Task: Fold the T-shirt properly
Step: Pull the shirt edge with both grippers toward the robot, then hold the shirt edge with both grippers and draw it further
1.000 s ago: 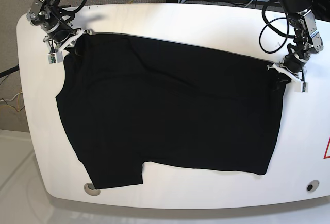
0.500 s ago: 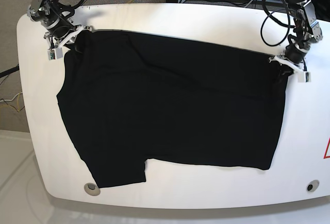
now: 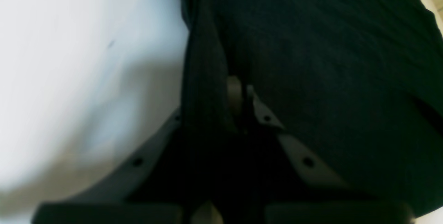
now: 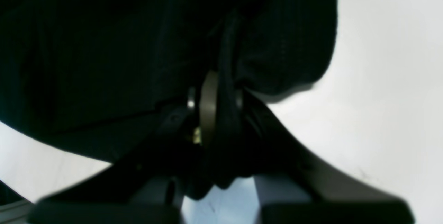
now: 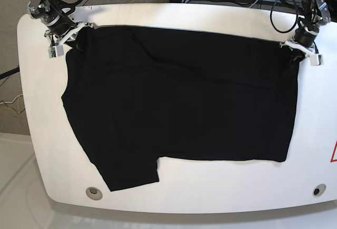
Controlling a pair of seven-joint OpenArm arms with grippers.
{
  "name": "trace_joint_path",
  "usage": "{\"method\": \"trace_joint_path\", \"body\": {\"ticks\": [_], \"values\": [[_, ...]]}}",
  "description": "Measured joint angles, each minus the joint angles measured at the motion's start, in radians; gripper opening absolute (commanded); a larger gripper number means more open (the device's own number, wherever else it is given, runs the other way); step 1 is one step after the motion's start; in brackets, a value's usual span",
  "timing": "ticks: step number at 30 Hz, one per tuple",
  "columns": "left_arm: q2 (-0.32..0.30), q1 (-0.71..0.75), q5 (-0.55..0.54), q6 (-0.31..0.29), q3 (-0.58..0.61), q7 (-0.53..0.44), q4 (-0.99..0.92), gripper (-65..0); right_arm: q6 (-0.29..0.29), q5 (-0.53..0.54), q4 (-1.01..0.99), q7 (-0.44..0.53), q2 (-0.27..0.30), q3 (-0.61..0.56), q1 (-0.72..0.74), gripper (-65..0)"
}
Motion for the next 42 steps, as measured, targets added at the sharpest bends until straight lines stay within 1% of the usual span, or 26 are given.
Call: {"method": "trace_joint_path", "body": {"ticks": [4, 12, 16, 21, 27, 37, 42], "values": [[-0.002, 0.038, -0.007, -0.01, -0.002, -0.034, 0.002, -62.8, 0.002, 0.004, 0.0, -0.002, 0.008, 0.0, -0.007, -61.3], [-0.009, 0.084, -0.053, -0.023, 0.015, -0.048, 0.003, -62.8, 0.002, 0.011, 0.001, 0.013, 0.008, 0.002, -0.03, -61.5], [-0.011, 0.101, -0.047, -0.021, 0.034, -0.098, 0.003, -62.8, 0.002, 0.016, 0.002, 0.015, 0.008, 0.004, -0.038, -61.5], [-0.008, 0.117, -0.036, -0.023, 0.036, -0.136, 0.003, -62.8, 0.002, 0.018, 0.005, 0.023, 0.011, 0.004, -0.058, -61.5], [-0.008, 0.125, -0.036, -0.023, 0.036, -0.141, 0.003, -62.8, 0.002, 0.023, 0.006, 0.029, 0.011, 0.005, -0.069, -61.5], [-0.006, 0.158, -0.028, -0.029, 0.038, -0.2, 0.003, -62.7, 0.007, 0.031, 0.007, 0.037, 0.013, 0.006, -0.09, -61.5], [-0.006, 0.164, -0.028, -0.031, 0.038, -0.205, 0.003, -62.5, 0.007, 0.031, 0.007, 0.037, 0.013, 0.006, -0.09, -61.5]]}}
